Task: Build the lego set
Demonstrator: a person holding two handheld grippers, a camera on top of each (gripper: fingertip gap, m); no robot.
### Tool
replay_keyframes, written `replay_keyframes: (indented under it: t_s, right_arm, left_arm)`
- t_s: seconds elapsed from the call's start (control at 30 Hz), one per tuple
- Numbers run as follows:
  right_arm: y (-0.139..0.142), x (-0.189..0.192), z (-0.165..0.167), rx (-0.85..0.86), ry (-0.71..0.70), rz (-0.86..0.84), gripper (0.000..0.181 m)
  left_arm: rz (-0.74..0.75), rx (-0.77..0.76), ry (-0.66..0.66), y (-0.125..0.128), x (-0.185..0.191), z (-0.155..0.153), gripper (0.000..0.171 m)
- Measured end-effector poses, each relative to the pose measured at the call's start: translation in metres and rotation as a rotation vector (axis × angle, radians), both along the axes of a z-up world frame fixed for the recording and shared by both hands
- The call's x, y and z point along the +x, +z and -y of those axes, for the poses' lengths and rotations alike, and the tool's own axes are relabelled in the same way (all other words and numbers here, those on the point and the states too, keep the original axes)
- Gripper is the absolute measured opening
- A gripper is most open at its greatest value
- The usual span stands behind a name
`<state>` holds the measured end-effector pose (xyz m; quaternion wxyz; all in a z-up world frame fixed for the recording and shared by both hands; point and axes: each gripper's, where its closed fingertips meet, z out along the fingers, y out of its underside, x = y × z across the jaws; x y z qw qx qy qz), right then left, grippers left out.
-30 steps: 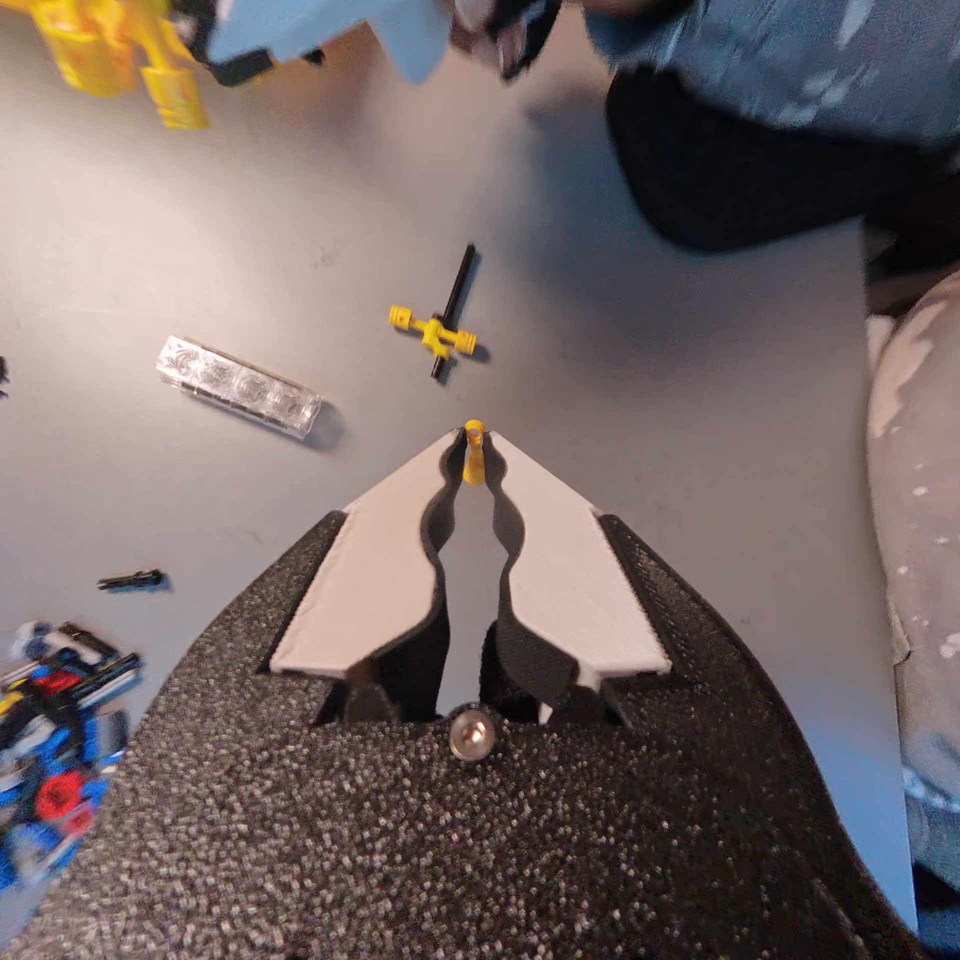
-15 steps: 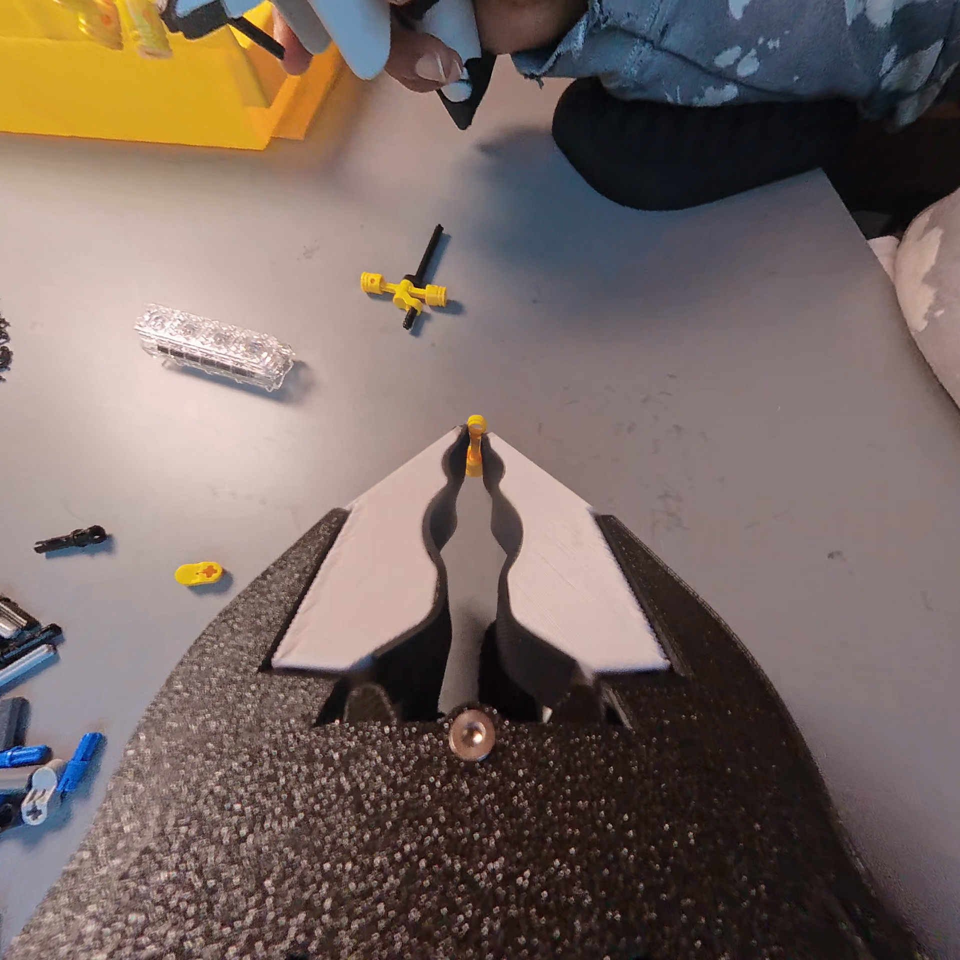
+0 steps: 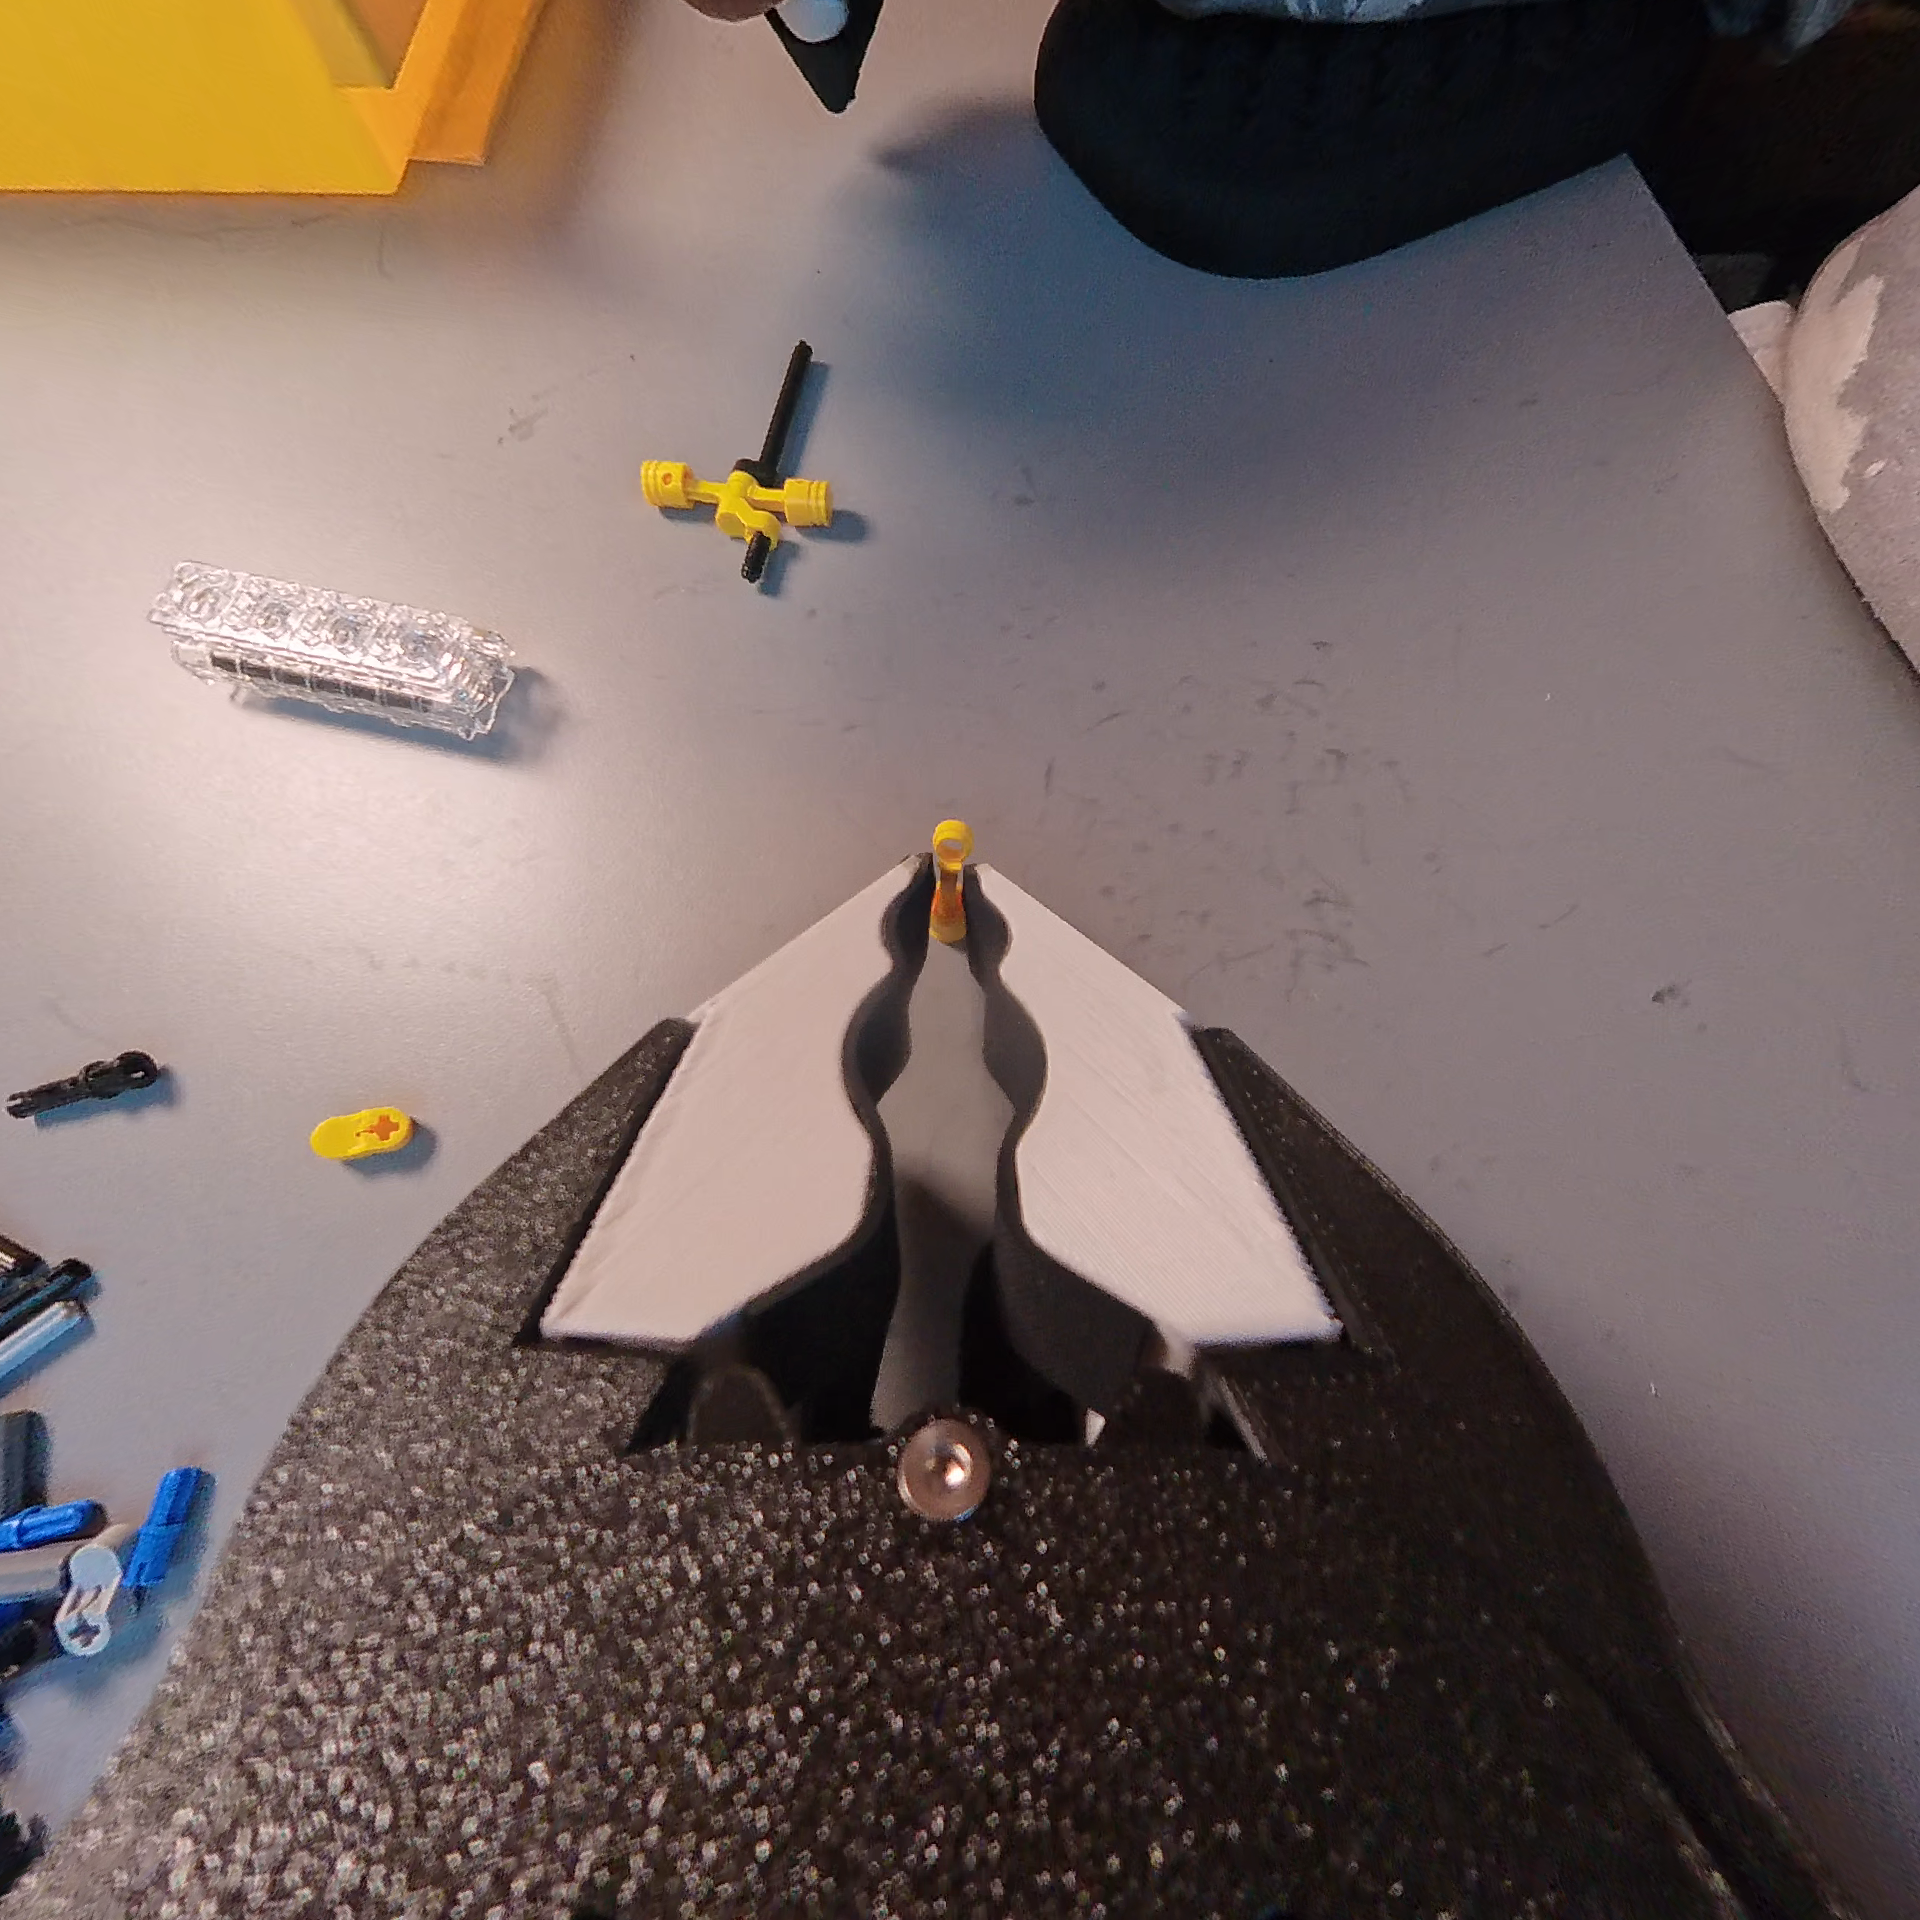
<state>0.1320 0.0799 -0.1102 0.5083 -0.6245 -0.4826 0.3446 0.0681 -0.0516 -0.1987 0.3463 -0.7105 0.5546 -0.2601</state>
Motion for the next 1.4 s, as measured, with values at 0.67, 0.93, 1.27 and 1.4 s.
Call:
replay_keyframes:
  t_s: [0.67,0.93,1.27,1.4]
  right_arm:
    - [-0.001,0.0,-0.001,0.0,-0.001,0.006,0.003]
    - [0.001,0.002,-0.002,-0.002,-0.003,-0.002,0.003]
    - [0.0,0.0,0.0,-0.002,0.004,0.002,0.003]
    - [-0.001,0.0,0.001,-0.004,0.006,0.004,0.003]
  left_arm:
    - [-0.313,-0.025,-0.256,0.021,0.009,0.016,0.006]
    - [-0.432,-0.004,-0.282,0.008,0.006,0.009,0.002]
    - [-0.489,0.025,-0.227,0.005,-0.004,0.0,0.008]
    - [-0.495,0.02,-0.214,0.006,-0.009,0.0,0.009]
